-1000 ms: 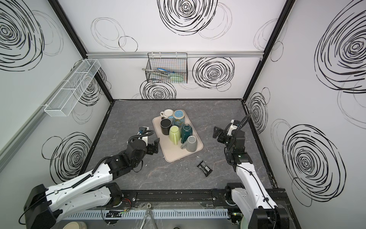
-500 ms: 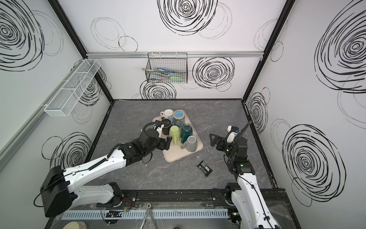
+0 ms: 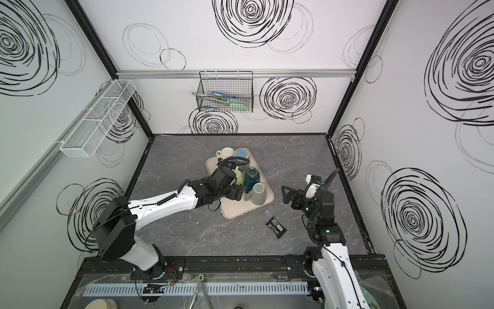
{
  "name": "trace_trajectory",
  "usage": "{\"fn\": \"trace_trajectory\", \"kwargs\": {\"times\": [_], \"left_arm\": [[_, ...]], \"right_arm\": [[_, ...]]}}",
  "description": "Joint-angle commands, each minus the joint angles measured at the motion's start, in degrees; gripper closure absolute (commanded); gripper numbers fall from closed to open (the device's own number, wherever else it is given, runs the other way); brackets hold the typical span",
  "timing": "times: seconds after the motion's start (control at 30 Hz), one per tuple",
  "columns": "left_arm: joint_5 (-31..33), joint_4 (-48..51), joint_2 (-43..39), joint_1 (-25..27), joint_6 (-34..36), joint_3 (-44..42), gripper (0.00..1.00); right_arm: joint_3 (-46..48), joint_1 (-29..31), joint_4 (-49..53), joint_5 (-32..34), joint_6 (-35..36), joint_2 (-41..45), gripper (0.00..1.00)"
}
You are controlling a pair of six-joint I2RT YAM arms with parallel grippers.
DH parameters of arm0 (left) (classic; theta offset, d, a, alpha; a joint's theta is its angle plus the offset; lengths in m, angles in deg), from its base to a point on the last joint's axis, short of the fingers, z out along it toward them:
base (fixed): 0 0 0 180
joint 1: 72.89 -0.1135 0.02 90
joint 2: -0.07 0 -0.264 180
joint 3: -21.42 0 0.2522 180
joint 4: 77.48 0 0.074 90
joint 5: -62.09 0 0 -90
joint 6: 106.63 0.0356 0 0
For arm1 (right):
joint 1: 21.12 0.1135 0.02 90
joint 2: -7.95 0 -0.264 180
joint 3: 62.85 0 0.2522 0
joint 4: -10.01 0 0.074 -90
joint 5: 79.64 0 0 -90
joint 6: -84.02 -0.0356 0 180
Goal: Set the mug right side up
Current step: 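Reach the left gripper over the light green mug while the right arm approaches, then lower the left gripper onto the light green mug's base and close it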
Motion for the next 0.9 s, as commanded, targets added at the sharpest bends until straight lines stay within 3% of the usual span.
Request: {"fn": "trace_trajectory", "kwargs": {"times": [0.0, 0.07, 0.2, 0.57, 0.87], "left_arm": [[1.93, 1.2, 1.88, 0.39, -0.92, 2.8, 0.02], [3.89, 1.4, 2.81, 0.61, -0.83, 3.45, 0.01], [7.76, 3.6, 5.28, 0.81, -0.64, 5.4, 0.08], [9.31, 4.9, 9.95, 0.75, -1.94, 8.17, 0.26], [15.34, 9.29, 12.82, 0.39, -1.01, 9.24, 0.35]], "right_arm": [[0.87, 1.01, 1.53, -0.27, -1.02, 1.19, 0.0], [1.13, 1.4, 1.5, -0.11, -1.36, 1.63, 0.0], [1.04, 2.16, 2.39, 0.42, -1.65, 2.25, 0.0], [1.13, 4.32, 3.13, 1.73, -2.21, 2.55, 0.0], [1.13, 5.29, 3.42, 2.06, -2.38, 3.12, 0.0]]}}
